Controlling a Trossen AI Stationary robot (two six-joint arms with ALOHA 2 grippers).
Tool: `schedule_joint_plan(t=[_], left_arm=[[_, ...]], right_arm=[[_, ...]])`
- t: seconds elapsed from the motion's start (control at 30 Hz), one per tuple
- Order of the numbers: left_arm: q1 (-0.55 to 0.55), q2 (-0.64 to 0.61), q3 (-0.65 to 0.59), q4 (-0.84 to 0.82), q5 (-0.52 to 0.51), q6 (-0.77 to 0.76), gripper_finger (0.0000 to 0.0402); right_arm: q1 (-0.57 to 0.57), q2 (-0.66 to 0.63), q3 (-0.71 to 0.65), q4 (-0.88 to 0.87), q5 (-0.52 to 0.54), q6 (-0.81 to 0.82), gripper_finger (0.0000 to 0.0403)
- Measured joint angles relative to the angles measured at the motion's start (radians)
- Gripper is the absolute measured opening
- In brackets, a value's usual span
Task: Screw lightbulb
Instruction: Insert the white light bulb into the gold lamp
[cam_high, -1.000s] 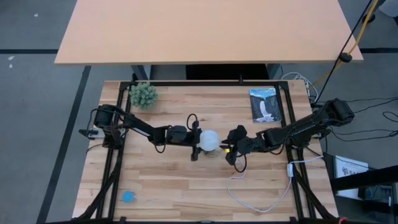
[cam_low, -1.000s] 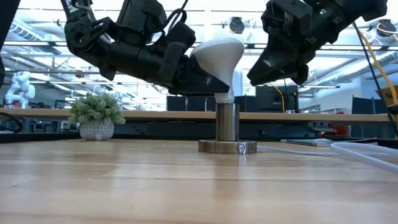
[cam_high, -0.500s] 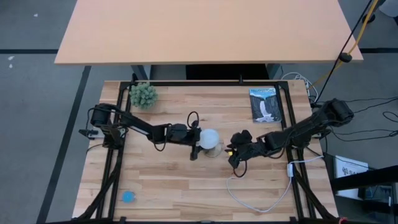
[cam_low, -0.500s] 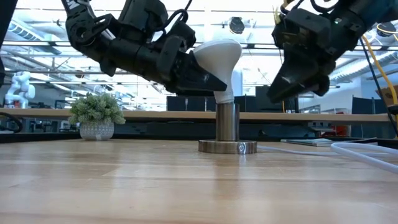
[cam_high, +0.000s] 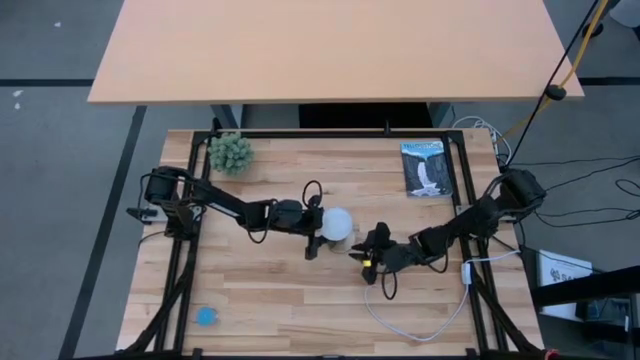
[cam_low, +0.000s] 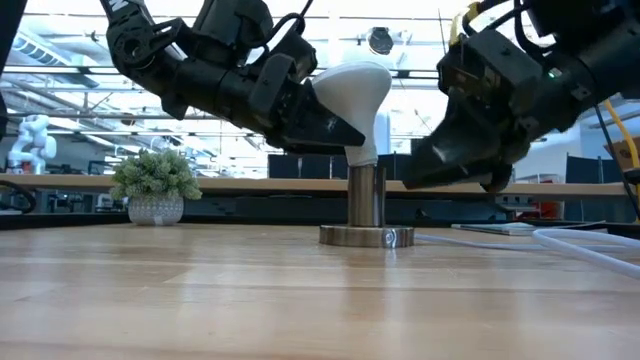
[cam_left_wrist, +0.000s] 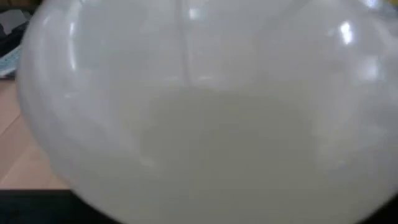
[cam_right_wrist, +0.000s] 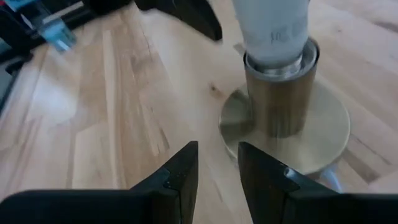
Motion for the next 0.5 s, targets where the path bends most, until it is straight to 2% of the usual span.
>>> schedule_joint_plan(t=[0.13,0.3,0.5], left_arm=[[-0.004,0.0,0.011,-0.01,0.0,0.002,0.0232],[-0.003,0.0,0.02,-0.046,0.0,0.002,0.0232],[-0.003,0.0,0.021,-0.045,0.0,0.002,0.0232]], right_arm=[[0.017,-0.005,0.0,-0.009,0.046,-0.009,0.0107],[0.02,-0.055,0.0,-0.033,0.054,-0.024,0.0101],[0.015,-0.074,0.0,-0.06,0.13,-0.077,0.006]])
